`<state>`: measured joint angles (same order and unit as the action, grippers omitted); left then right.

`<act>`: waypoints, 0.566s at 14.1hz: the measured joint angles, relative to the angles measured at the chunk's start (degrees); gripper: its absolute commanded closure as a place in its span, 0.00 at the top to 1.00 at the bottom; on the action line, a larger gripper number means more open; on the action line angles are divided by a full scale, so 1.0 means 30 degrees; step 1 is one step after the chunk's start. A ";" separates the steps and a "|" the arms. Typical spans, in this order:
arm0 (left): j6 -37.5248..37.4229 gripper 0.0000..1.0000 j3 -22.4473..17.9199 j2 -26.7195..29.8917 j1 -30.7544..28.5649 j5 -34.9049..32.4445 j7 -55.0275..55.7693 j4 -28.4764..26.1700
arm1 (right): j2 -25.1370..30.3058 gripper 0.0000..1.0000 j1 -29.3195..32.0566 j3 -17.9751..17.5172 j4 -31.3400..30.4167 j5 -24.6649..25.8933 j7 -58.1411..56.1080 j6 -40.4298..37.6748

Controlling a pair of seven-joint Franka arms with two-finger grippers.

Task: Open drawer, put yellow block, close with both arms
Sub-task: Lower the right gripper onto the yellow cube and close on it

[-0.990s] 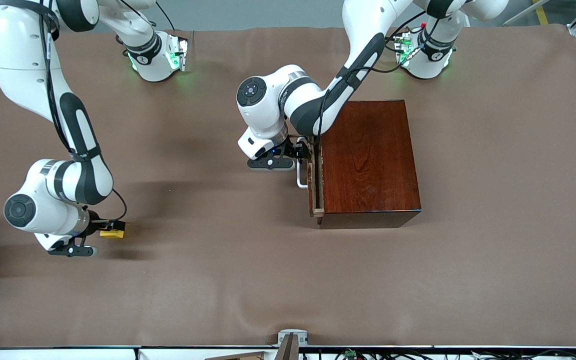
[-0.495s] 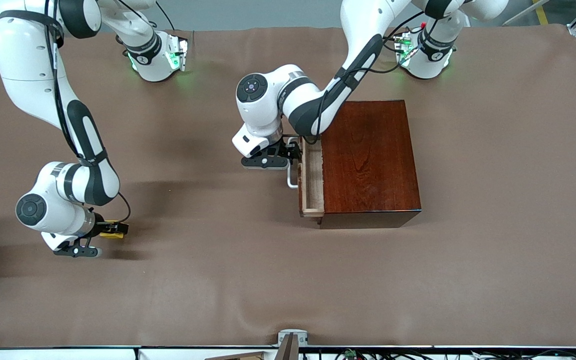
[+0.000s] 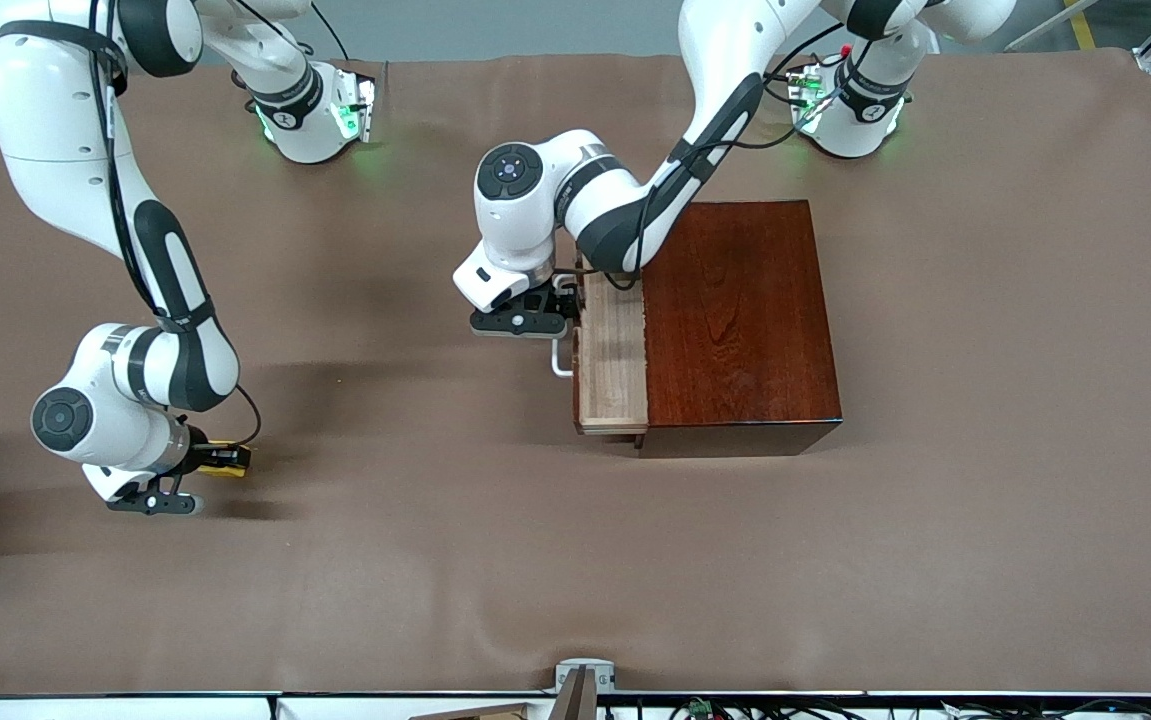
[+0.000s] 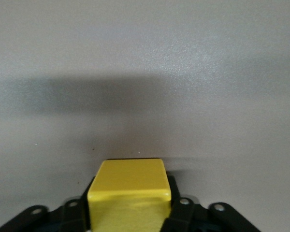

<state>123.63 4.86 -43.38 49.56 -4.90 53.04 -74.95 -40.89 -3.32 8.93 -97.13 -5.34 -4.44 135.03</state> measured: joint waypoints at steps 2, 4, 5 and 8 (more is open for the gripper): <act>0.0615 1.00 0.0012 -0.0040 0.0004 0.0161 0.0000 0.0004 | -0.0001 0.00 0.0000 0.0000 0.0000 0.0001 -0.0117 0.0013; 0.1141 1.00 0.0010 -0.0142 0.0004 0.0387 0.0000 0.0005 | -0.0001 0.00 0.0008 0.0007 0.0000 0.0003 -0.0791 0.0125; 0.1161 1.00 0.0000 -0.0140 -0.0009 0.0472 0.0000 0.0006 | -0.0001 0.00 0.0058 0.0026 0.0000 0.0003 -0.1366 0.0196; 0.1571 1.00 0.0002 -0.0180 -0.0011 0.0540 0.0000 0.0004 | -0.0001 0.00 0.0472 0.0055 -0.0001 0.0004 -0.3789 0.0420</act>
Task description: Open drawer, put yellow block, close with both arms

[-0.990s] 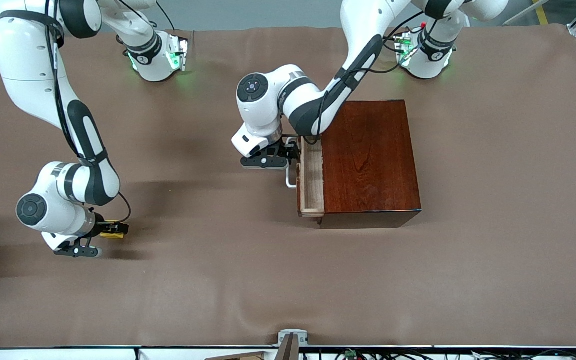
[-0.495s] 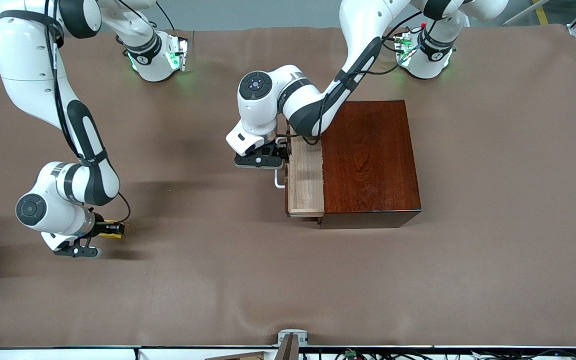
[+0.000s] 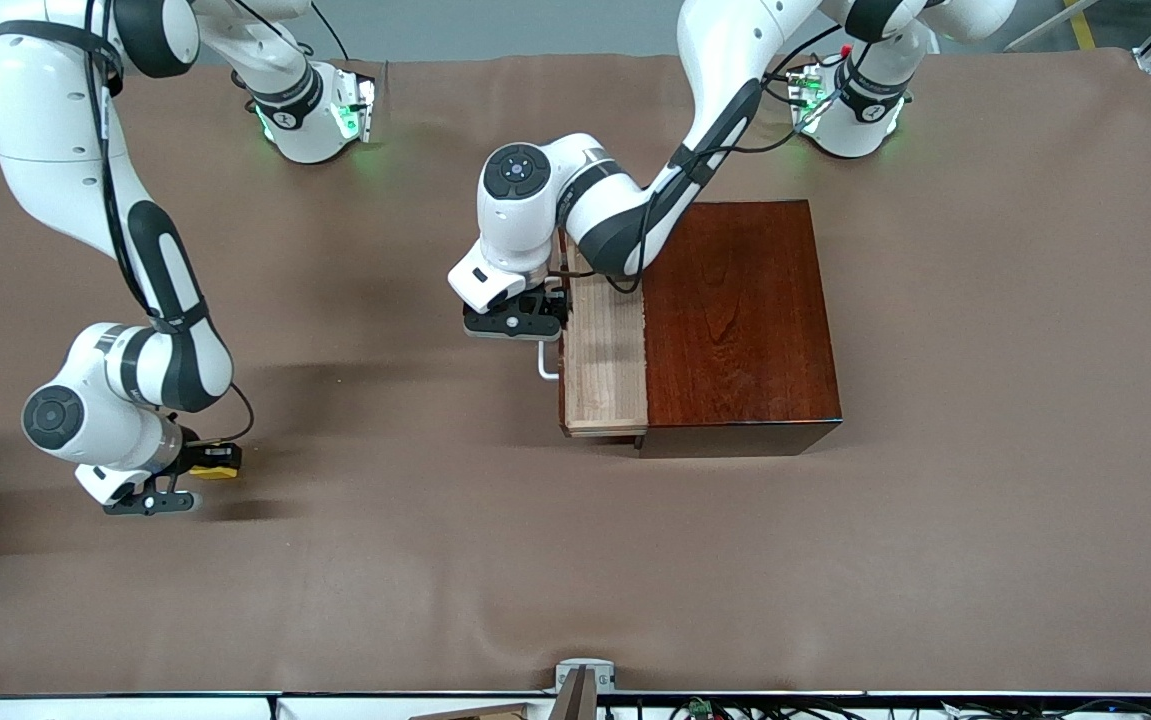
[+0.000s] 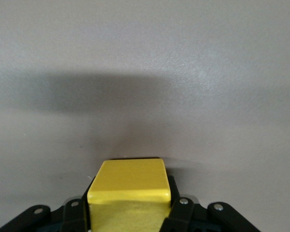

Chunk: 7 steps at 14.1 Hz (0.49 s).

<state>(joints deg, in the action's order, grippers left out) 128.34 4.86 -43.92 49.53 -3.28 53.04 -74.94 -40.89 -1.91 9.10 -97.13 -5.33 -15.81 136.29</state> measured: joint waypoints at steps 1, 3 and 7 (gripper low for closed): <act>0.0361 1.00 0.0026 -0.0058 0.0020 0.0018 0.0000 0.0000 | 0.0002 0.00 0.0112 0.0006 0.0001 0.0001 -0.0904 0.0019; 0.0711 1.00 0.0084 -0.0130 0.0107 0.0021 0.0000 0.0000 | 0.0059 0.00 0.0249 0.0010 0.0036 0.0004 -0.3180 0.0020; 0.1363 1.00 0.0319 -0.0209 0.0309 0.0046 -0.0001 0.0201 | 0.1173 0.00 0.0254 0.0002 0.0279 0.0009 -0.9544 -0.0681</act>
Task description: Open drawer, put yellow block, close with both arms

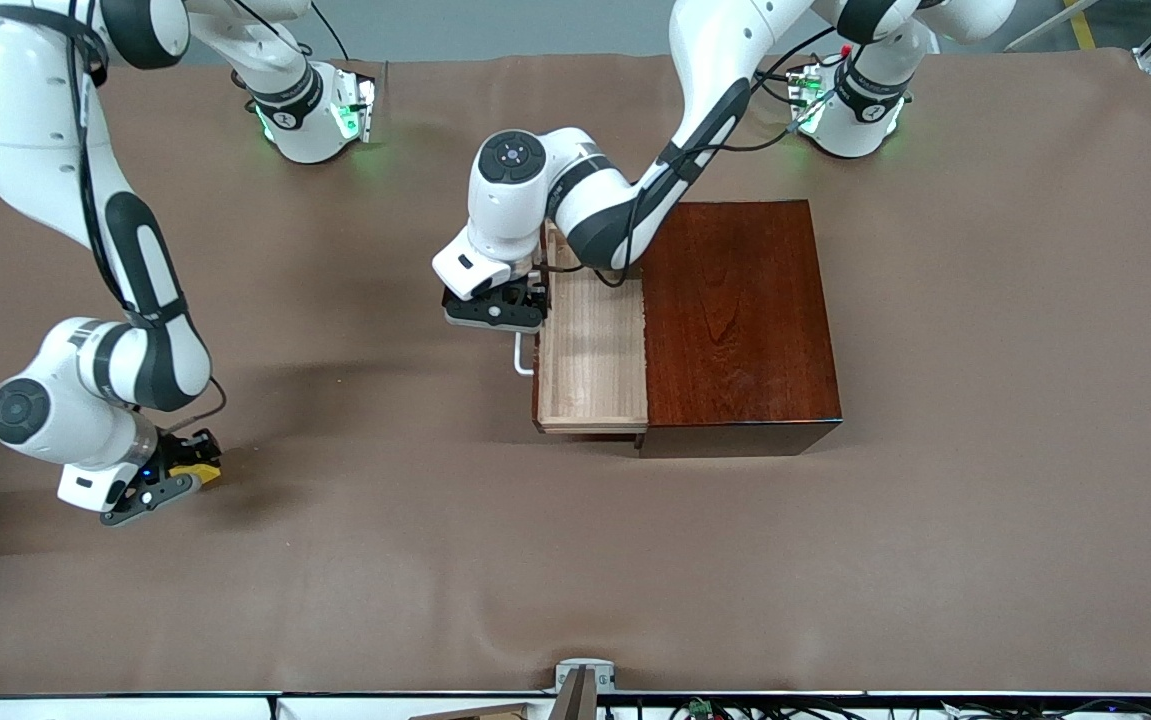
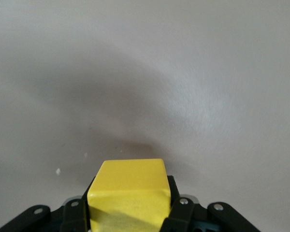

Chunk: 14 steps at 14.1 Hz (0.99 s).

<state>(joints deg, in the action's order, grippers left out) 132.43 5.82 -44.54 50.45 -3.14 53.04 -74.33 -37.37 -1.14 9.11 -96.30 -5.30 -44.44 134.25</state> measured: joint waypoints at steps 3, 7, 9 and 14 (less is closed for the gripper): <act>0.0245 1.00 0.0076 -0.0011 0.0029 0.0038 0.0000 0.0239 | 0.1556 0.00 -0.0015 -0.0017 0.0025 -0.0011 -0.4535 -0.1187; 0.0199 1.00 0.0018 -0.0014 0.0010 0.0064 0.0003 0.0470 | 0.2137 0.00 -0.0098 -0.0118 0.0009 -0.0010 -0.7019 -0.1425; -0.0561 1.00 -0.0117 0.0033 -0.0051 0.0069 0.0366 0.0827 | 0.2181 0.00 -0.0433 -0.0210 0.0011 -0.0010 -0.7301 -0.1364; -0.6103 1.00 -0.0590 0.3602 -0.1901 0.0071 0.0697 0.1899 | 0.2834 0.00 -0.1983 -0.0323 0.0045 -0.0004 -0.9390 -0.1518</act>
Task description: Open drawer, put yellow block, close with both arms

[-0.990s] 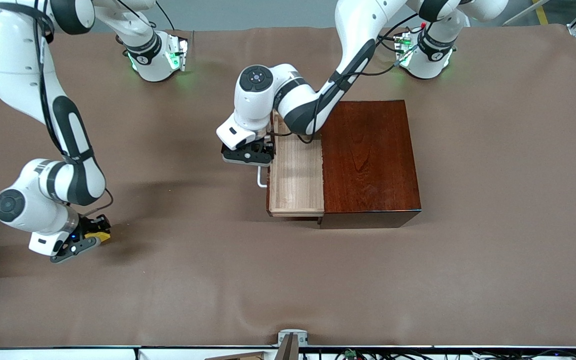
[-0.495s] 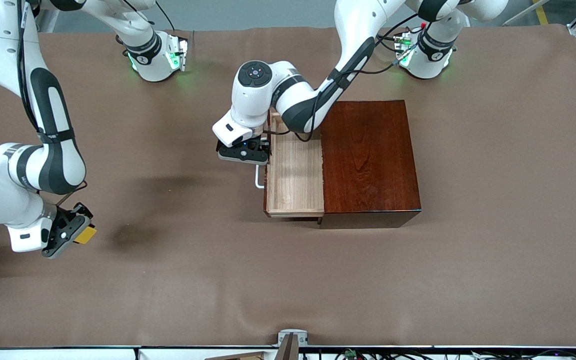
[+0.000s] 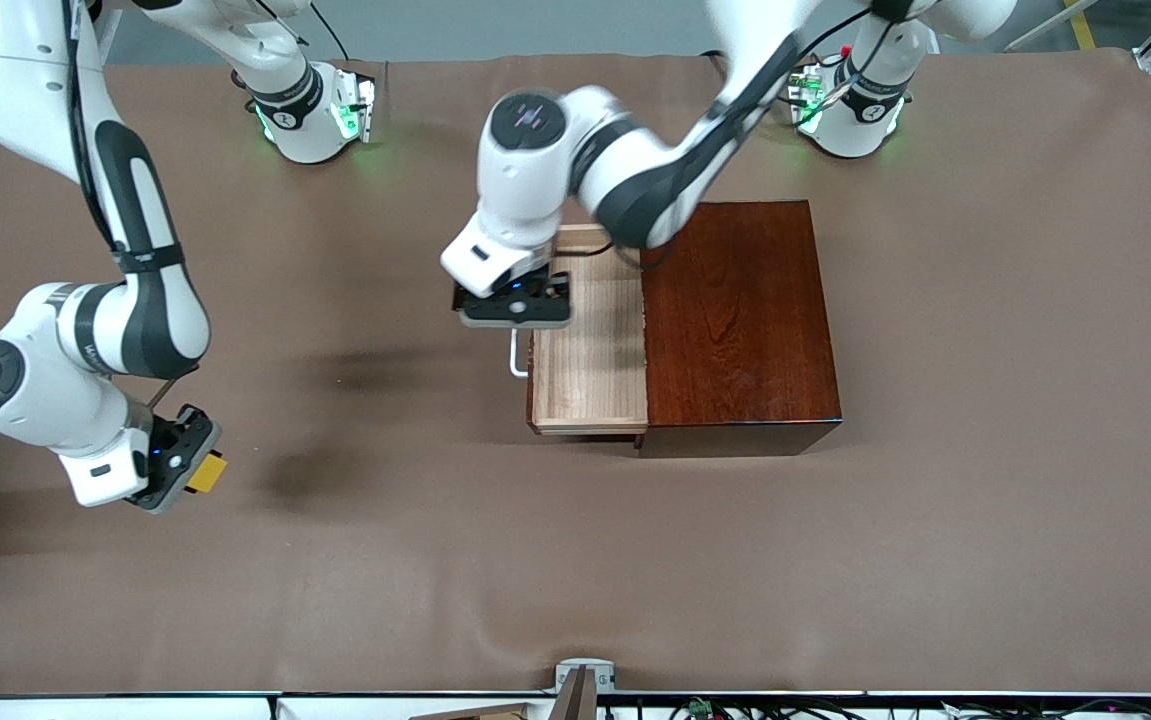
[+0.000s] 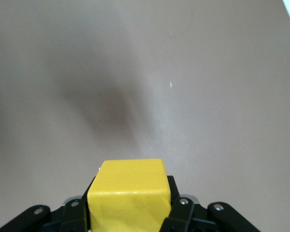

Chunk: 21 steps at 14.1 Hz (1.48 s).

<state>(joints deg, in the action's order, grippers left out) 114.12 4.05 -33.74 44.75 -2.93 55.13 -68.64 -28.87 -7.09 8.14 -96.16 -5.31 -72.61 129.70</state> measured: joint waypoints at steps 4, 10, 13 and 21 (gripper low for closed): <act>-0.5222 1.00 -0.0176 0.4023 -0.3733 0.0000 -0.2378 -0.0115 | 0.1052 0.00 -0.1391 -0.0349 0.0127 -0.0008 -0.1151 -0.1680; -0.9437 1.00 -0.0178 0.7230 -1.1062 0.1288 -1.1746 -0.1499 | 0.1966 0.00 -0.4041 -0.2587 0.1144 -0.0012 -0.1083 -0.4185; -0.9501 1.00 -0.0153 0.8564 -1.3014 0.1523 -1.4284 -0.3272 | 0.1979 0.00 -0.5252 -0.2730 0.1955 -0.0012 -0.1085 -0.4829; -0.9249 1.00 -0.0096 0.9566 -1.4380 0.1523 -1.7282 -0.4982 | 0.1836 0.00 -0.9287 -0.2795 0.2992 -0.0010 0.0923 -0.5854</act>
<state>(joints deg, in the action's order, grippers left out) 86.37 3.77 -5.04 1.61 1.64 3.28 -83.58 -23.36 -34.95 -0.25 -87.19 -5.34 -69.84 112.14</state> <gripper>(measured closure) 0.000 0.441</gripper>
